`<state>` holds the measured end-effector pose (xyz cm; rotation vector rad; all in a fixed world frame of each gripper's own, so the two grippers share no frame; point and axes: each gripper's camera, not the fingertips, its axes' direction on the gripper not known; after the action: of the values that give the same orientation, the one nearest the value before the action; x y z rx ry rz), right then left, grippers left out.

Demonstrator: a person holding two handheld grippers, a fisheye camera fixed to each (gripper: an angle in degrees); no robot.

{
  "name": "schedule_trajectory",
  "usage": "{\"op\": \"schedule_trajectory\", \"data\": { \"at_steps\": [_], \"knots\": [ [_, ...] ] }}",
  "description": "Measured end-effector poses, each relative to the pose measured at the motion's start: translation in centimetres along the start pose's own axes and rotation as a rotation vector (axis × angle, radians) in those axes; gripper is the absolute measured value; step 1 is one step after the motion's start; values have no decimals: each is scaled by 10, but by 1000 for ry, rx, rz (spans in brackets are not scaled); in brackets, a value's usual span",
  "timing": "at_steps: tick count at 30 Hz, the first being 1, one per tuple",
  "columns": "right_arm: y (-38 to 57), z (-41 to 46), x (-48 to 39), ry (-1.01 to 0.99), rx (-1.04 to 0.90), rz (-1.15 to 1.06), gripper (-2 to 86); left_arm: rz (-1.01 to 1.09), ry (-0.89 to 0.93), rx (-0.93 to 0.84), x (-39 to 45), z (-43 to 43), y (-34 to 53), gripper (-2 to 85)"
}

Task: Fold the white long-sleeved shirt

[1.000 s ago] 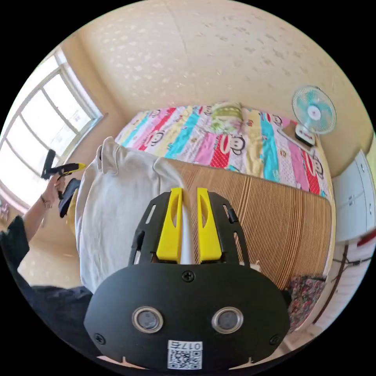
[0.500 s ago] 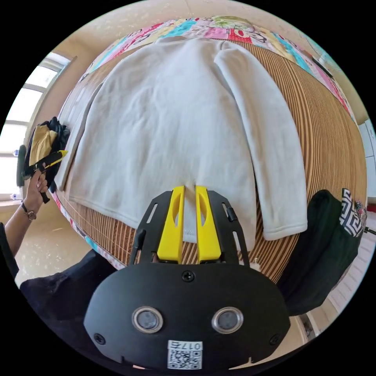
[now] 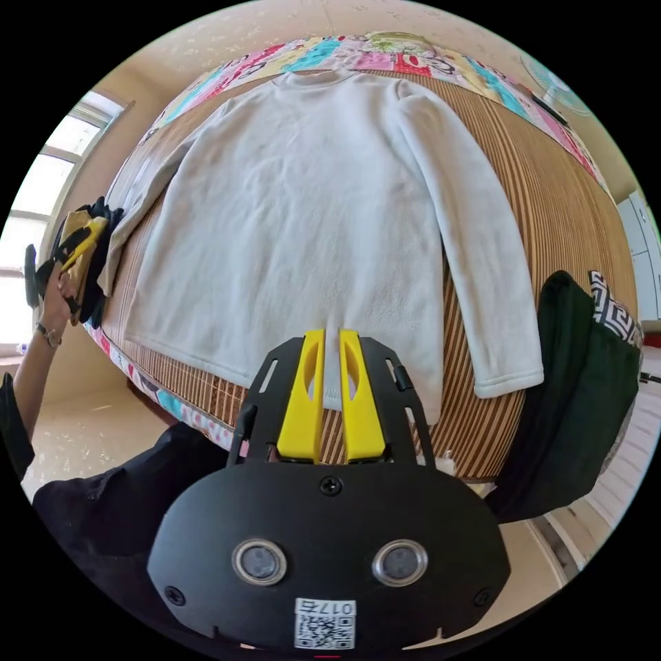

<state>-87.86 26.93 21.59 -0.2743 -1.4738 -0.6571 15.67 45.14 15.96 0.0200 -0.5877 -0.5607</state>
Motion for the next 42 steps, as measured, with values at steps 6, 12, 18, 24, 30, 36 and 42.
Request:
{"op": "schedule_trajectory", "data": {
  "at_steps": [6, 12, 18, 24, 30, 36, 42],
  "knots": [
    [8, 10, 46, 53, -67, 129, 50, 148, -85, -223, 24, 54, 43, 70],
    [59, 4, 63, 59, -81, 101, 47, 138, -72, -331, 4, 35, 58, 8],
    [140, -15, 180, -634, 299, 1021, 91, -57, 14, -243, -30, 6, 70, 12],
    [189, 72, 206, -1206, 662, 1557, 107, -201, 53, -191, -44, 0, 73, 41],
    [150, 33, 234, -1001, 716, 1593, 38, -177, 75, -146, -29, -11, 63, 45],
    [20, -177, 227, -303, 926, 866, 31, -139, 166, -137, -13, -13, 70, 50],
    [-134, -232, 56, -124, 1078, 150, 32, -207, 241, -177, -1, 3, 101, 54]
  ]
}}
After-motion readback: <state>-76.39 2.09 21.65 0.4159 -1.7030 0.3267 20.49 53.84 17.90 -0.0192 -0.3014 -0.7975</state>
